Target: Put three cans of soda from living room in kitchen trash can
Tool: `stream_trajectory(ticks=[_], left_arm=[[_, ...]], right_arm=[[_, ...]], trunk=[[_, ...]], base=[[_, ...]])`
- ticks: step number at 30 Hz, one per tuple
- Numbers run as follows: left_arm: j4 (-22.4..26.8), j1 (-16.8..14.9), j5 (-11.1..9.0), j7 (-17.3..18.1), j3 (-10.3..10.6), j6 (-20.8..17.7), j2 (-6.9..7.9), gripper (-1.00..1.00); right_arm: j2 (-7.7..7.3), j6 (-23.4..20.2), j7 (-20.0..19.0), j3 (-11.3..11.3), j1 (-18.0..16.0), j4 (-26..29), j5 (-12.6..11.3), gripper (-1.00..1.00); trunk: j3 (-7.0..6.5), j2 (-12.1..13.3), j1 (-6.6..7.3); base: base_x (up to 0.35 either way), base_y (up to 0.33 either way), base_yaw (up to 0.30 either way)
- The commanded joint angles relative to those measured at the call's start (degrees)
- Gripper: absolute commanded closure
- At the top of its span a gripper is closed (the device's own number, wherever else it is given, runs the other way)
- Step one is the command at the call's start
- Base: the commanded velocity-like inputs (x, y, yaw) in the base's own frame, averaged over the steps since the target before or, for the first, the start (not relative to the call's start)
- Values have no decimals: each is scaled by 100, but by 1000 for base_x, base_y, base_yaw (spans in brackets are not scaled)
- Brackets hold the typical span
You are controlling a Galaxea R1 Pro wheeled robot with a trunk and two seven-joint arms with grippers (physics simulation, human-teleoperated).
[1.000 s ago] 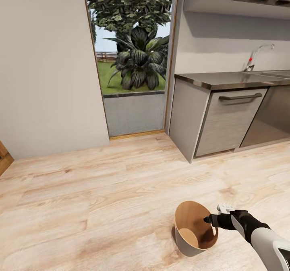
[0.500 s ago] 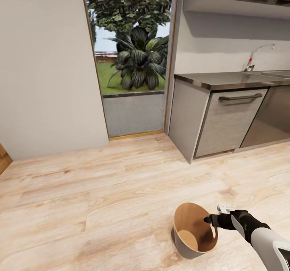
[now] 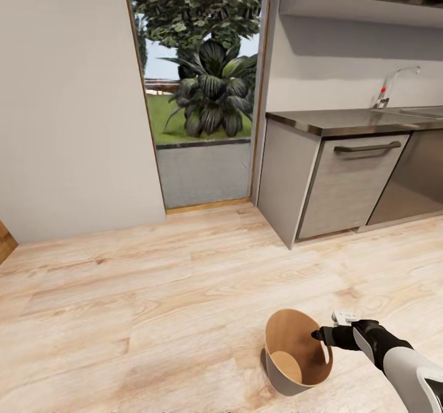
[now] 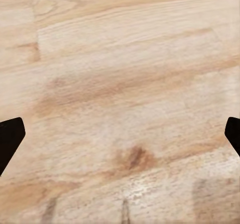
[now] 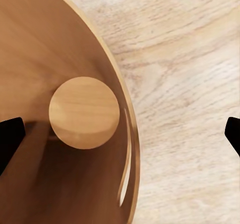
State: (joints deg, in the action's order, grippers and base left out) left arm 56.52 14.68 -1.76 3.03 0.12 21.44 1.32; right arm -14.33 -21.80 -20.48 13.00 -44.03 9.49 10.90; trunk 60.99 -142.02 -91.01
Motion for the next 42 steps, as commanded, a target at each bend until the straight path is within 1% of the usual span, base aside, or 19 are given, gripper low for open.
stream_trajectory(ticks=[1,3,21,38,42], left_arm=[[-5,0,2,-1,-2,-3,0,-100],[-13,0,7,-2,-11,-11,-1,-100],[-35,0,13,-4,3,-26,0,-100],[-10,0,0,-4,-12,-1,0,-100],[-20,0,8,-1,-17,-13,0,-100]], right_arm=[[0,0,0,1,0,0,-1,-100],[0,0,0,1,0,0,-1,-100],[0,0,1,1,0,1,-1,-100],[0,8,0,1,0,0,-1,-100],[2,9,0,1,0,0,-1,-100]], trunk=[[18,-42,-23],[54,-122,-66],[453,-146,-113],[453,-146,-113],[542,-151,-123]], base=[[2,-1,0],[1,-1,0],[0,0,0],[0,0,0],[0,0,0]])
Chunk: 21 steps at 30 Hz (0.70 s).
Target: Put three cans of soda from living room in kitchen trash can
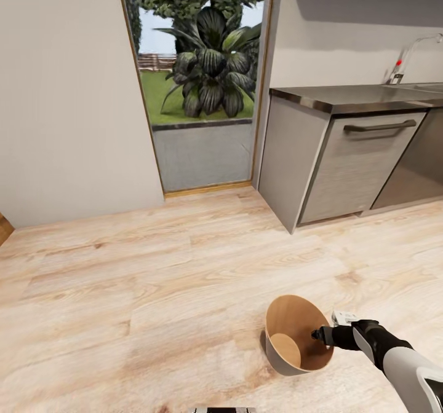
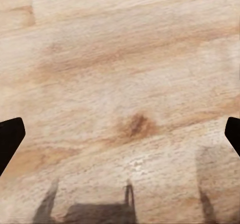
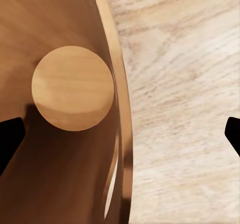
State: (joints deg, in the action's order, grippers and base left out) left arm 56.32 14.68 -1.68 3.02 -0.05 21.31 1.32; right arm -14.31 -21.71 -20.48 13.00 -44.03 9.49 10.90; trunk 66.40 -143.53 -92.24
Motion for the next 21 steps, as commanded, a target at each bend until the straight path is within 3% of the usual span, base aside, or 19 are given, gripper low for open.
stream_trajectory(ticks=[1,11,12,21], left_arm=[[-1,0,2,-1,-1,-3,0,-100],[26,0,-6,-3,11,8,0,-100],[32,0,-7,-3,13,11,0,-100],[44,0,-8,-3,14,14,0,-100]], right_arm=[[1,0,0,1,0,0,-1,-100],[-1,0,-9,1,0,0,1,-100],[-1,0,-13,1,0,0,5,100],[3,1,-9,1,0,3,-2,100]], trunk=[[23,-2,-2],[45,-3,-5],[45,-3,-5],[45,-3,-5]], base=[[0,0,0],[0,0,0],[0,0,0],[0,0,0]])
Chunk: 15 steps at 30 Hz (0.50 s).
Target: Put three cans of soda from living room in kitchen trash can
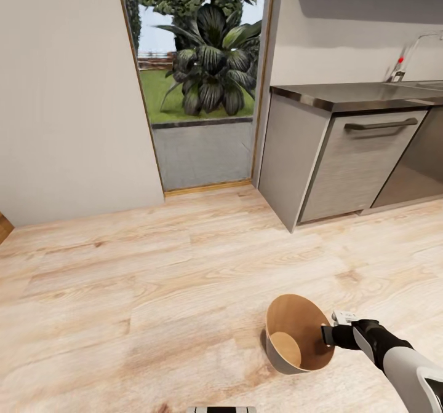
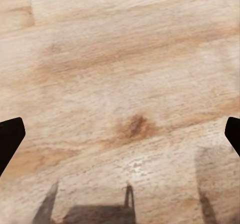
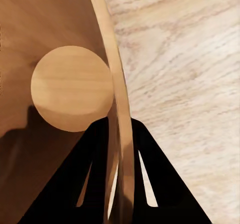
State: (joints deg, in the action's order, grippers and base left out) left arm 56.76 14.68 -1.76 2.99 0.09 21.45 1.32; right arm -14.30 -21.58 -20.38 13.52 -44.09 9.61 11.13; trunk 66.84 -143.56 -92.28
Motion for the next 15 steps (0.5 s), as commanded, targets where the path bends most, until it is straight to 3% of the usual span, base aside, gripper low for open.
stream_trajectory(ticks=[1,15], left_arm=[[-2,0,0,2,0,0,0,-100],[-9,0,11,8,-11,-26,0,-100]], right_arm=[[3,-13,-19,-51,5,-10,-23,100],[49,-5,-14,-60,14,-6,-14,100]], trunk=[[1,0,-1],[-265,16,30]], base=[[0,0,0],[0,0,0]])
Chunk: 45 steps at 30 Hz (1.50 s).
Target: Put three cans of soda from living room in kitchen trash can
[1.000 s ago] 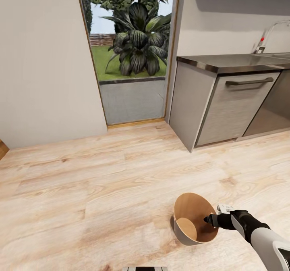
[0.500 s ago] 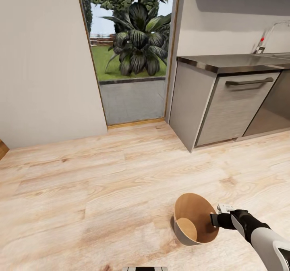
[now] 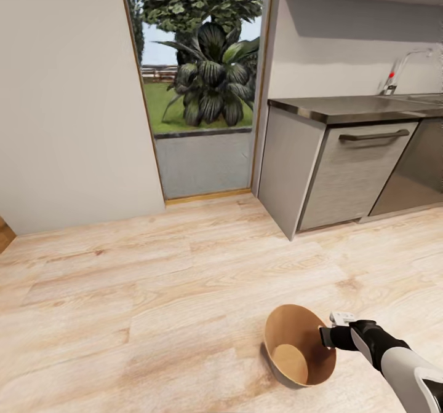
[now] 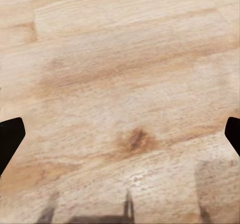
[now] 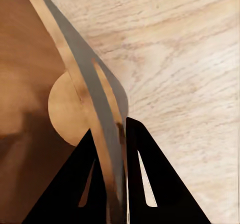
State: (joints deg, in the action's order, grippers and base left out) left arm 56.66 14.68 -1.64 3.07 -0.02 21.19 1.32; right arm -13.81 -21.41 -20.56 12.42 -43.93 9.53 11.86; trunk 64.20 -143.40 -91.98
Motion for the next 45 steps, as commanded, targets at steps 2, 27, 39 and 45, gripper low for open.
stream_trajectory(ticks=[2,27,39,45], left_arm=[[1,0,-1,0,-3,0,0,-100],[-49,0,27,-8,-5,-14,-9,-100],[-53,0,27,0,2,-27,6,-100],[-58,0,38,-6,20,-27,2,-100]], right_arm=[[5,-21,6,50,-1,1,-91,100],[31,167,-68,48,10,-72,-116,100],[82,172,-82,50,54,-75,-121,100],[81,266,-83,51,103,-76,-117,100]], trunk=[[-45,3,5],[-536,618,360],[-752,1099,624],[-859,1340,756]], base=[[0,0,0],[0,0,0],[0,0,0],[0,0,0]])
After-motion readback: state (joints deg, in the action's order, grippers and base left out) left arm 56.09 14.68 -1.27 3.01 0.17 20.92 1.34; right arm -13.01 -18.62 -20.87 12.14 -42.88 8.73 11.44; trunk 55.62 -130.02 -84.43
